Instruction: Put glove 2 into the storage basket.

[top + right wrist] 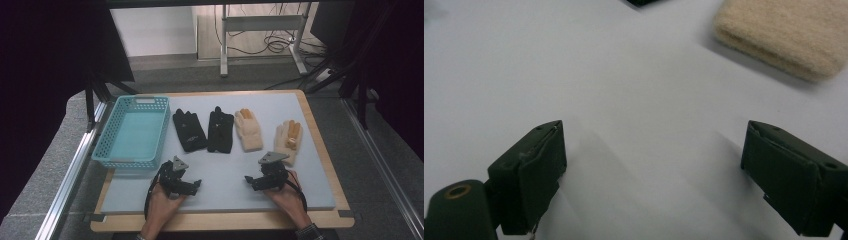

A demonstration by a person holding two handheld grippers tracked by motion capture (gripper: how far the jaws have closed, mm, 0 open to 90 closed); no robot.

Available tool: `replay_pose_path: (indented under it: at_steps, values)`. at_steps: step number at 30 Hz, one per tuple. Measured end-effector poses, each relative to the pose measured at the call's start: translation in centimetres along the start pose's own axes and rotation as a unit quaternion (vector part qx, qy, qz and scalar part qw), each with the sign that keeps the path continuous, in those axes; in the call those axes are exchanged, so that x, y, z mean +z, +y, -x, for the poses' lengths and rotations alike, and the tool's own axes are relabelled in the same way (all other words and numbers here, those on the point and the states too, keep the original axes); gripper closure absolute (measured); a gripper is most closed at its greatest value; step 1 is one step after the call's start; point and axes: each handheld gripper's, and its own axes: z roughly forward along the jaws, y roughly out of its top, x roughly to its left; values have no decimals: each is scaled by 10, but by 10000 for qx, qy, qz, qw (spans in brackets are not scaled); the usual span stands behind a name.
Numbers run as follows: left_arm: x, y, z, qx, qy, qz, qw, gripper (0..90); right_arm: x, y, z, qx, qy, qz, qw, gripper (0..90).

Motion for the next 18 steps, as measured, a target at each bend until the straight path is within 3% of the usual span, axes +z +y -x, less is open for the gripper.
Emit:
replay_pose_path:
  at_steps: [18]
  values:
    - [0, 0, 0, -7, -3, 1, 10000, 19, -1, 0, 1, 55, 7, 52, 10000, 159]
